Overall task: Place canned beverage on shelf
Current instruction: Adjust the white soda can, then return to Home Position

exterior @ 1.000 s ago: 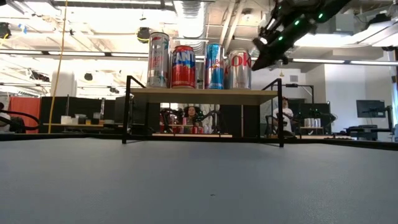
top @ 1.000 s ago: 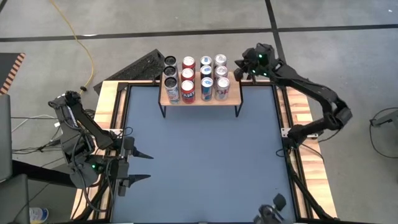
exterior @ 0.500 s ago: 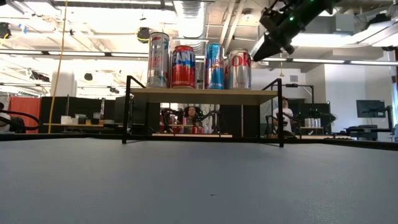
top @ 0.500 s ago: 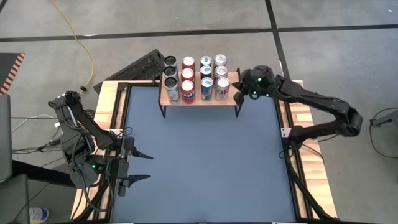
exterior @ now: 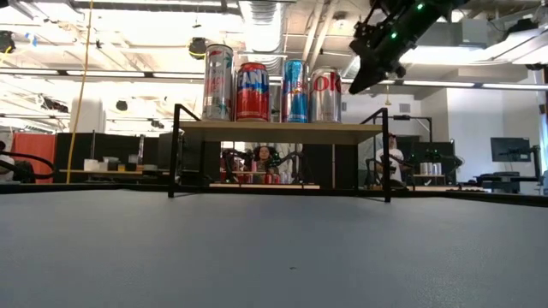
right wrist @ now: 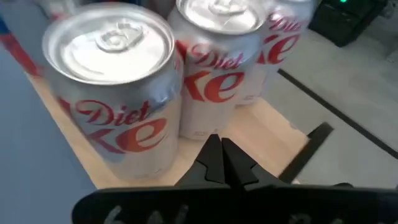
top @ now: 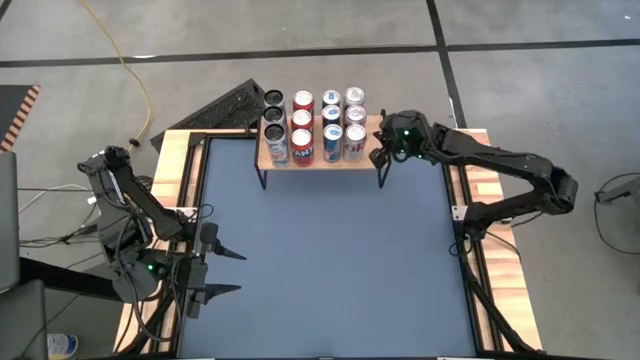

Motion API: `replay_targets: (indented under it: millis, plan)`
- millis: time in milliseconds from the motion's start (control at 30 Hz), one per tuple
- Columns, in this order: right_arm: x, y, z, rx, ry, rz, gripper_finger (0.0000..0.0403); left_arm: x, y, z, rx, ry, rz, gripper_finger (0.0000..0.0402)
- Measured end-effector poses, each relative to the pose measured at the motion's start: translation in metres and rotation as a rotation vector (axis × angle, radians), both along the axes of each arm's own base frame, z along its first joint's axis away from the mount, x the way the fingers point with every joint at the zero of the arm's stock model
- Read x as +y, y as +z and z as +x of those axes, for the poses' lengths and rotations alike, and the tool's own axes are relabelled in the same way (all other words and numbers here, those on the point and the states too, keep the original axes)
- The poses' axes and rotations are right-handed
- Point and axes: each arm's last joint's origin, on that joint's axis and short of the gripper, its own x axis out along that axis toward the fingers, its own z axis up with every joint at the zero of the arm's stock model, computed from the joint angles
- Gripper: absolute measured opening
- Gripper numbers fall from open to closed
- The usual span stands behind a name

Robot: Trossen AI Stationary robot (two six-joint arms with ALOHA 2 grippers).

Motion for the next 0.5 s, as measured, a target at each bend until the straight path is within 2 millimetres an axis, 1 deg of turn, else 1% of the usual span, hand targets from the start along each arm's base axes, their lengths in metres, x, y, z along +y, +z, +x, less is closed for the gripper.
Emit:
replay_targets:
  millis: [133,233,300,400,500]
  plan:
    - [0.018,0.013,-0.015,-0.022,0.031,0.004,0.0000,0.001,0.000,0.000,-0.011,0.034,0.022,0.0275]
    - [0.041,0.029,-0.031,-0.078,0.088,-0.005,0.0000,0.004,0.004,-0.001,-0.055,0.097,0.018,0.0275]
    - [0.059,0.042,-0.044,-0.140,0.153,-0.023,0.0000,0.010,0.008,-0.005,-0.068,0.100,0.001,0.0270]
    - [0.085,0.058,-0.065,-0.244,0.260,-0.027,0.0000,0.023,0.021,-0.015,-0.101,0.067,-0.061,0.0255]
    - [0.104,0.068,-0.081,-0.331,0.353,-0.010,0.0000,0.037,0.031,-0.026,-0.134,0.018,-0.067,0.0237]
